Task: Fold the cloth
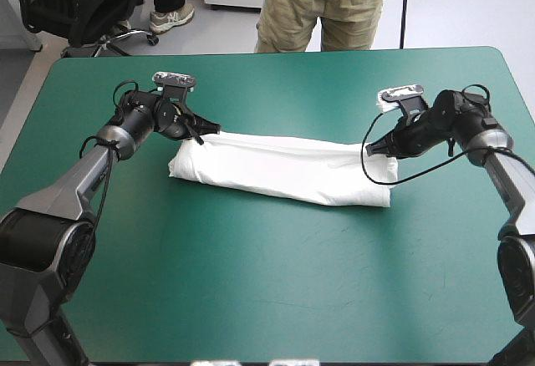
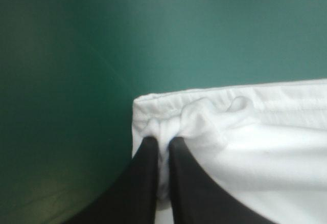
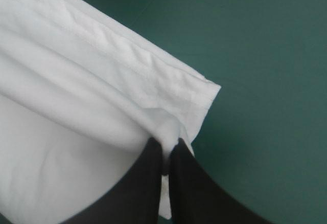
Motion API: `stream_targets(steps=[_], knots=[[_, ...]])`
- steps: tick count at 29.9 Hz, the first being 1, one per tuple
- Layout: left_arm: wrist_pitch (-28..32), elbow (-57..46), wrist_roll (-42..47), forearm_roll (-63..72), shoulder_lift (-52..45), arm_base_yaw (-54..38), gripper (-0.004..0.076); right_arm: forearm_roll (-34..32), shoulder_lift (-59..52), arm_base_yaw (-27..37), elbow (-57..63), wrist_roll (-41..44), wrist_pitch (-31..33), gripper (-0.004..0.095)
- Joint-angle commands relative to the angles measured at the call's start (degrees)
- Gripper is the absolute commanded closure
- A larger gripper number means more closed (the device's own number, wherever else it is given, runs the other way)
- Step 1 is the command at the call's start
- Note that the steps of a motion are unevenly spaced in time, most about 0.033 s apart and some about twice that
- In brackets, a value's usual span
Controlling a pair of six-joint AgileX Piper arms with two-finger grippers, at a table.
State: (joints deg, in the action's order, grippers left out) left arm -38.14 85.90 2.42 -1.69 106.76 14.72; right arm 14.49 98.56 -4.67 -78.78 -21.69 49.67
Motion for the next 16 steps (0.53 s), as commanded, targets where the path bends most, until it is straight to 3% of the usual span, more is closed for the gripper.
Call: stream_targets(steps=[1, 4, 7, 10, 12, 16], knots=[[3.72, 2.36, -0.81, -0.43, -2.79, 0.09, 0.0565, 0.93, -2.47, 1.94, -2.19, -0.2, -1.9, 0.0739], [3.44, 4.29, -1.29, -0.91, -2.79, 0.09, 0.0344, 1.54, -2.47, 3.53, -3.91, -0.07, 0.22, 0.0504], [2.63, 7.87, -1.29, -0.91, -2.79, 0.09, 0.018, 1.84, -3.2, 4.85, -5.93, -0.07, 2.36, 0.0374], [-0.95, 11.61, -2.1, 1.21, -2.79, 0.2, 0.0185, 1.75, -5.79, 5.28, -6.51, -0.07, 2.76, 0.0388], [-4.67, 13.19, -7.11, 7.07, -2.79, 0.82, 0.0207, 1.75, -8.02, 5.55, -6.41, -0.07, 3.3, 0.0421], [-13.87, 13.6, -19.67, 20.88, -2.79, 2.67, 0.0326, 1.15, -13.31, 5.8, -5.7, 0.38, 6.34, 0.0481]])
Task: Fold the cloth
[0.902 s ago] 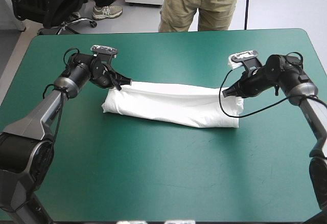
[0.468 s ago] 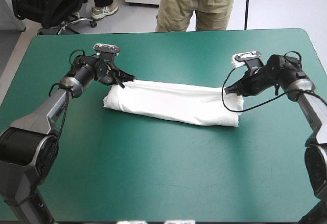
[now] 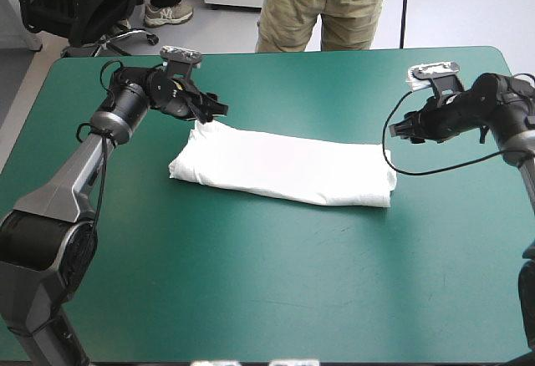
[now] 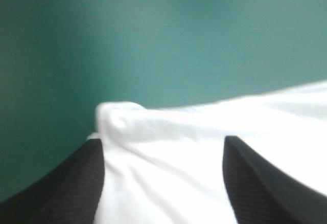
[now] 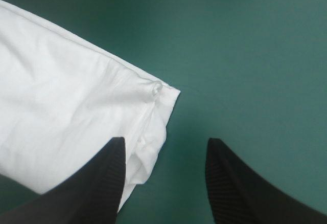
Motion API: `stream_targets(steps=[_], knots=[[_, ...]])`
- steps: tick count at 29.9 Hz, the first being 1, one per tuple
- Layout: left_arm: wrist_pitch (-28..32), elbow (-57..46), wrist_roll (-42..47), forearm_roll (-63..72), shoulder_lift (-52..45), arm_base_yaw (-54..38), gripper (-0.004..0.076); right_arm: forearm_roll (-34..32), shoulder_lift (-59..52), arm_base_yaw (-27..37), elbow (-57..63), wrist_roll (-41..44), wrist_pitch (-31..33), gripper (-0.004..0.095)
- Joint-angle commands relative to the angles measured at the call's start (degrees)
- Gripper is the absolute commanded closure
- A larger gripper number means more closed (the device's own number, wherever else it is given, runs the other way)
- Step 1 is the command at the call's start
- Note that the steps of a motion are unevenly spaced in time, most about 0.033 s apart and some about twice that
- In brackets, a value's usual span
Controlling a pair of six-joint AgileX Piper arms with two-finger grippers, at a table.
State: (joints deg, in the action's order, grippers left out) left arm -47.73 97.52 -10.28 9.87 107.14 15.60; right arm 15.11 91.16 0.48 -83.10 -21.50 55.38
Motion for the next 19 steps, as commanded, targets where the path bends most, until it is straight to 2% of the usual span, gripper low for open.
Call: stream_targets(steps=[1, 3, 5, 6, 12, 14, 16, 19], knots=[[-6.8, 1.98, -9.41, 12.29, -3.07, 2.37, 0.0379, 0.27, -7.05, 0.74, -0.7, 0.35, 0.76, 0.0485], [-10.1, 1.86, -12.23, 15.84, -3.07, 3.58, 0.0514, 0.27, -9.91, 1.09, 1.45, 0.35, 0.11, 0.0485], [-10.02, 1.31, -14.31, 17.1, -3.07, 5.01, 0.0706, 0.22, -12.1, 1.98, 4.19, 0.51, -1.5, 0.0485], [-9.49, 0.95, -14.98, 17.1, -3.07, 5.45, 0.0738, 0.77, -12.97, 2.42, 5.78, 0.82, -1.91, 0.0485], [-3.68, -3.04, -15.18, 20.81, -2.45, 6.11, 0.0739, 8.16, -13.14, 3.86, 13.34, -2.79, -3.11, 0.0484], [-3.57, -3.76, -16.01, 22.78, -1.12, 6.23, 0.0739, 10.48, -11.83, 3.86, 14.55, -4.05, -3.64, 0.0482], [-4.24, -3.76, -17.34, 25.72, 0.77, 6.24, 0.0739, 12.04, -9.83, 3.86, 14.67, -5.43, -3.5, 0.0443], [-4.47, -3.76, -19.67, 30.18, 3.8, 6.24, 0.0741, 12.37, -6.63, 3.86, 14.67, -5.44, -4.4, 0.0327]])
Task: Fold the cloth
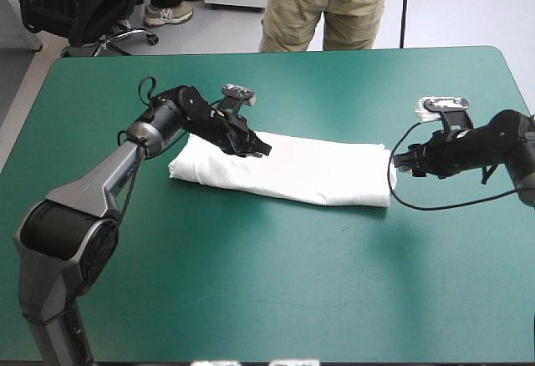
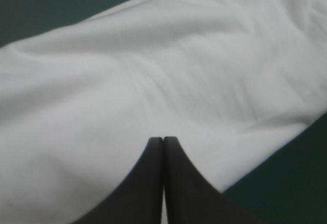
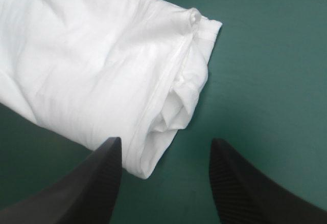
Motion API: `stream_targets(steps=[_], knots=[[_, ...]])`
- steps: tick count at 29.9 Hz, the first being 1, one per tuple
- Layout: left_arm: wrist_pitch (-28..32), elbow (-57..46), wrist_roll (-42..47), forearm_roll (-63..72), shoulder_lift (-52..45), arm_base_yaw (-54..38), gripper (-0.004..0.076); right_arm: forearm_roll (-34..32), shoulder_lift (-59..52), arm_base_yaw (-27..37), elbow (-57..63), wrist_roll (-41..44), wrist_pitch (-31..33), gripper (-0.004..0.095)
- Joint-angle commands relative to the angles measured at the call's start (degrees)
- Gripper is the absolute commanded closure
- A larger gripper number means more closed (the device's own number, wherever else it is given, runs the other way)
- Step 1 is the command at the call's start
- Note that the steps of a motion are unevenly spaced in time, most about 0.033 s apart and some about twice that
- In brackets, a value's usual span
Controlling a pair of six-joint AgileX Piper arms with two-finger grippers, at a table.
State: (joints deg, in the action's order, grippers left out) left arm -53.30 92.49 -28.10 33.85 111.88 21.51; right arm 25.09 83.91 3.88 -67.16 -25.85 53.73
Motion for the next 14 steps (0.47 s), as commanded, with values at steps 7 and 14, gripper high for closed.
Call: stream_targets(steps=[7, 14], knots=[[0.61, 1.26, -2.4, 6.91, 4.03, 0.33, 0.0741, 7.47, 7.79, 0.47, -1.27, -3.04, -2.78, 0.0232], [0.49, 1.26, -2.48, 5.97, 5.01, 0.33, 0.0741, 10.01, 12.77, 0.47, -1.27, -4.56, -2.78, 0.0237]])
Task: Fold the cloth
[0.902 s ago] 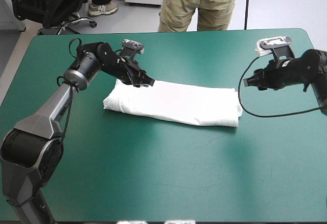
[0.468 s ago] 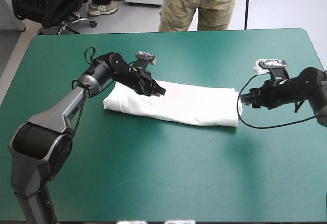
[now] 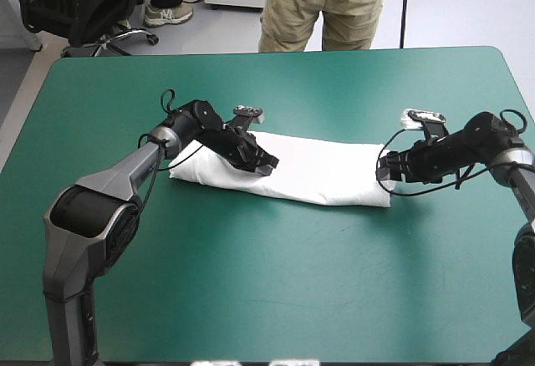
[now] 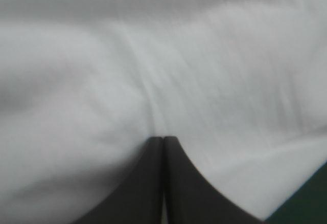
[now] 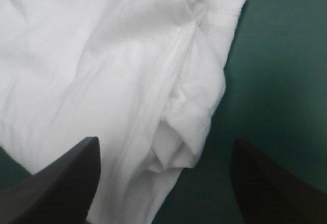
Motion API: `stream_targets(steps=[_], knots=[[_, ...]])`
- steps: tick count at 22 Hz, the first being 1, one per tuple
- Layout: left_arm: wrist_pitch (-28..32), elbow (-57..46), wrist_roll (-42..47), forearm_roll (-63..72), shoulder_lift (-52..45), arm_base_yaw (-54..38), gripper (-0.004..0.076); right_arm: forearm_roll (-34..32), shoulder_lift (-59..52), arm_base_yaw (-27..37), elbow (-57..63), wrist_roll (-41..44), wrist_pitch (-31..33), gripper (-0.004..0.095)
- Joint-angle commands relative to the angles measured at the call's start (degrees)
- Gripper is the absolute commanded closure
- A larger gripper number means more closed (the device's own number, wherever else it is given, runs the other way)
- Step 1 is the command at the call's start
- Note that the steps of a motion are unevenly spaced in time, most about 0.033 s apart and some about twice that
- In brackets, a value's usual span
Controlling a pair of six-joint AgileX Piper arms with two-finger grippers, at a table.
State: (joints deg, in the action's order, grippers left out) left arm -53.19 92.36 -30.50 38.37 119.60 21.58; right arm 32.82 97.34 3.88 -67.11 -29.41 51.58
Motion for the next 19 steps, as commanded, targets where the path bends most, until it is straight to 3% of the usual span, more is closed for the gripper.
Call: stream_targets(steps=[1, 7, 9, 15, 19], knots=[[0.61, 1.4, -0.08, 1.46, -2.71, 0.26, 0.0741, 2.29, 0.07, 0.47, -1.32, -1.07, -0.63, 0.0237], [0.78, 1.4, -0.08, 1.32, -2.71, 0.26, 0.0741, 5.23, 3.5, 0.47, -1.32, -3.36, -0.27, 0.0248], [0.78, 1.4, -0.08, 1.32, -2.71, 0.26, 0.0741, 9.05, 4.06, 0.47, -1.32, -6.65, 0.41, 0.0344], [0.87, 1.4, -0.83, 1.05, -2.71, 0.26, 0.0741, 12.54, 4.04, 0.47, -1.78, -14.06, 0.33, 0.0908], [5.37, 1.4, -1.1, -1.62, -4.62, 0.13, 0.0741, 20.81, 2.61, 0.47, -4.5, -19.48, 2.84, 0.0921]])
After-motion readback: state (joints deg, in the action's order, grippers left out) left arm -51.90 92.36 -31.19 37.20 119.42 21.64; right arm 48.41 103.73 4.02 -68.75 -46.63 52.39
